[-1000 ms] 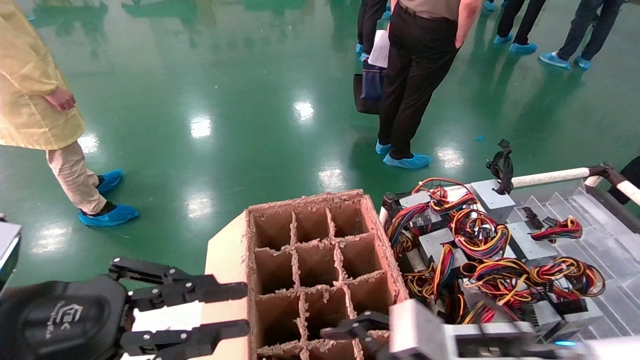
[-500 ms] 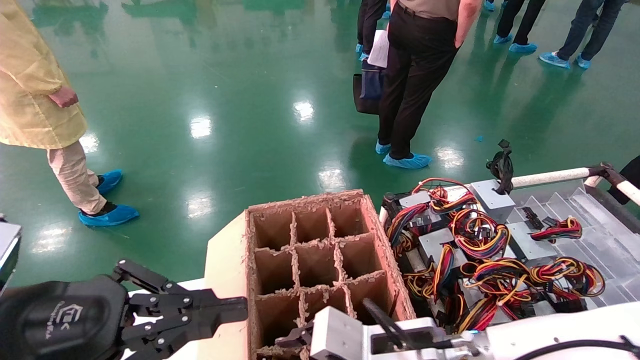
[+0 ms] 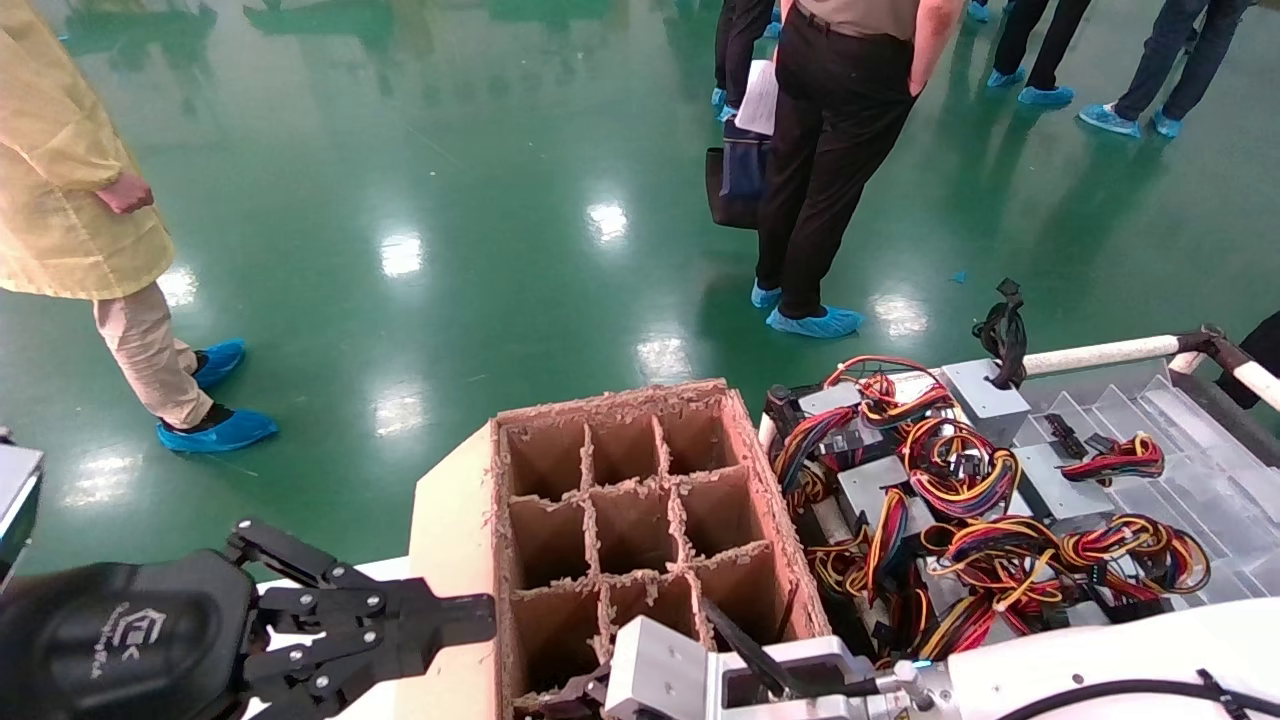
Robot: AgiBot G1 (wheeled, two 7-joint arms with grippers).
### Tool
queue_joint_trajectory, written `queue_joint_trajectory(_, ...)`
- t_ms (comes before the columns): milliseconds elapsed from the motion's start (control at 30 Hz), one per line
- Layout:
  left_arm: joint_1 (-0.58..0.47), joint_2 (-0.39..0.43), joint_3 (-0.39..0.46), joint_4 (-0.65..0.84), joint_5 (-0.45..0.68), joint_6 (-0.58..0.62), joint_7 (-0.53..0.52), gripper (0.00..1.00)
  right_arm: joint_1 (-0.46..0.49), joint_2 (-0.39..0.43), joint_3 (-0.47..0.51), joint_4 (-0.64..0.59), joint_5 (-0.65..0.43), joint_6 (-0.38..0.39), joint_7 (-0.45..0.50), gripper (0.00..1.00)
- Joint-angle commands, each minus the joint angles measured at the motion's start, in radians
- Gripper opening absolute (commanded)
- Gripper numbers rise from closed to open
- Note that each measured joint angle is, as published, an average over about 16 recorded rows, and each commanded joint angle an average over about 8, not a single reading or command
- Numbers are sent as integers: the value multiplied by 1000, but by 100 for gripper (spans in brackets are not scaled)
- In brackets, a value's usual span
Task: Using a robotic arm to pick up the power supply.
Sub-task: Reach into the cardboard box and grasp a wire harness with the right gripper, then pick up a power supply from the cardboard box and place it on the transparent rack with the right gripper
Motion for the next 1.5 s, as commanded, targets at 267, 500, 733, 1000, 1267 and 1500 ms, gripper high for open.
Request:
queue_joint_trajectory(267,0,0,0,0,0,0,0,100,-7,9,-2,-4,-4,0,4,0)
queue_joint_trajectory(500,0,0,0,0,0,0,0,100,-18,14,0,-15,2,-2,-3,0)
queue_joint_trajectory(733,0,0,0,0,0,0,0,100,-24,23,8,-28,21,-10,-17,0)
queue_joint_trajectory(1000,0,0,0,0,0,0,0,100,-37,48,43,-37,94,-29,-35,0)
queue_joint_trajectory(1267,0,0,0,0,0,0,0,100,-58,88,115,-40,230,-51,-56,0)
queue_joint_trajectory(1500,0,0,1,0,0,0,0,100,-62,136,204,-36,367,-59,-70,0)
